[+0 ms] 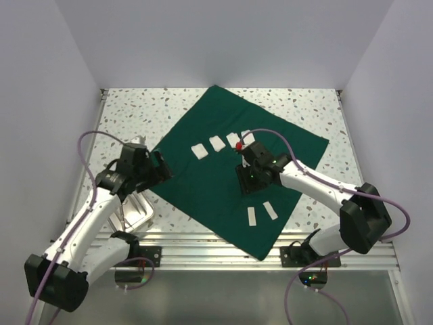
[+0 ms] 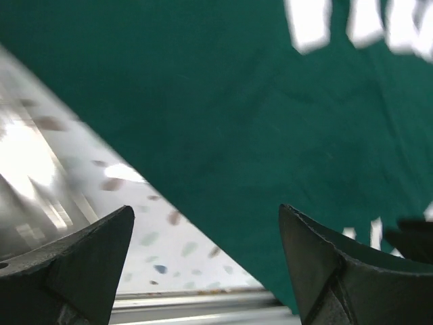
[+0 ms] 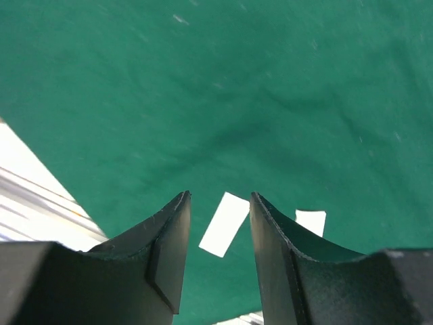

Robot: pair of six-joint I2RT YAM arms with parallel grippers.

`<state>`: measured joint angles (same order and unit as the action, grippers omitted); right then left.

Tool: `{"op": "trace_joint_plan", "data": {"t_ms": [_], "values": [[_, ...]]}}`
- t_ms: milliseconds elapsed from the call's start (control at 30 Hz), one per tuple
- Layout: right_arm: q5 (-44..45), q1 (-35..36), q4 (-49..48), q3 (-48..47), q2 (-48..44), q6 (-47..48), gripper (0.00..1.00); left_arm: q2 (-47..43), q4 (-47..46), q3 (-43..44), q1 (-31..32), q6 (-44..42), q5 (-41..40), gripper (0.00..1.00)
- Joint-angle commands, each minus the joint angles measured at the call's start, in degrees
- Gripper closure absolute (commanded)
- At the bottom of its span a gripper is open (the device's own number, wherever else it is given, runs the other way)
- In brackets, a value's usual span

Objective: Prepare the surgical pack

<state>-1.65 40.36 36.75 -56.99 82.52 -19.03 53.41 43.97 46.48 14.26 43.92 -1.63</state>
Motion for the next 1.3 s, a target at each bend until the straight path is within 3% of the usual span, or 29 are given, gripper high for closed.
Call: {"op": "trace_joint_plan", "data": {"t_ms": [0, 167, 367, 600, 767, 900, 1033, 1267], "values": [[1.9, -0.4, 2.7, 3.2, 0.0, -2.9, 0.56, 3.3, -11.6, -0.9, 10.2, 0.0, 6.2, 0.09], [2.1, -0.4, 2.0, 7.6, -2.2, -5.5, 0.56, 6.1, -19.9, -3.4, 17.5, -0.2, 9.8, 0.09], [1.7, -0.4, 0.4, 13.0, -4.0, -7.3, 0.6, 6.6, -24.0, -5.0, 18.9, -0.6, 12.6, 0.09], [-8.0, -0.4, -4.6, 19.1, -8.1, -10.8, 0.65, 8.3, -25.9, -6.0, 19.8, -0.4, 13.4, 0.1], [-7.5, -0.3, -5.0, 18.8, -8.9, -10.9, 0.67, 9.5, -26.7, -6.0, 20.3, -0.3, 13.6, 0.1], [-5.8, 0.0, -4.1, 17.6, -7.7, -11.1, 0.64, 9.9, -26.8, -6.0, 20.6, -0.3, 13.4, 0.1], [-1.0, 2.7, -2.7, 15.9, -5.6, -12.9, 0.53, 10.2, -27.1, -6.0, 20.8, -0.3, 13.5, 0.1], [4.0, 6.1, -2.2, 13.0, -2.3, -16.5, 0.49, 10.1, -26.7, -5.9, 21.2, -0.9, 13.5, 0.1]]}}
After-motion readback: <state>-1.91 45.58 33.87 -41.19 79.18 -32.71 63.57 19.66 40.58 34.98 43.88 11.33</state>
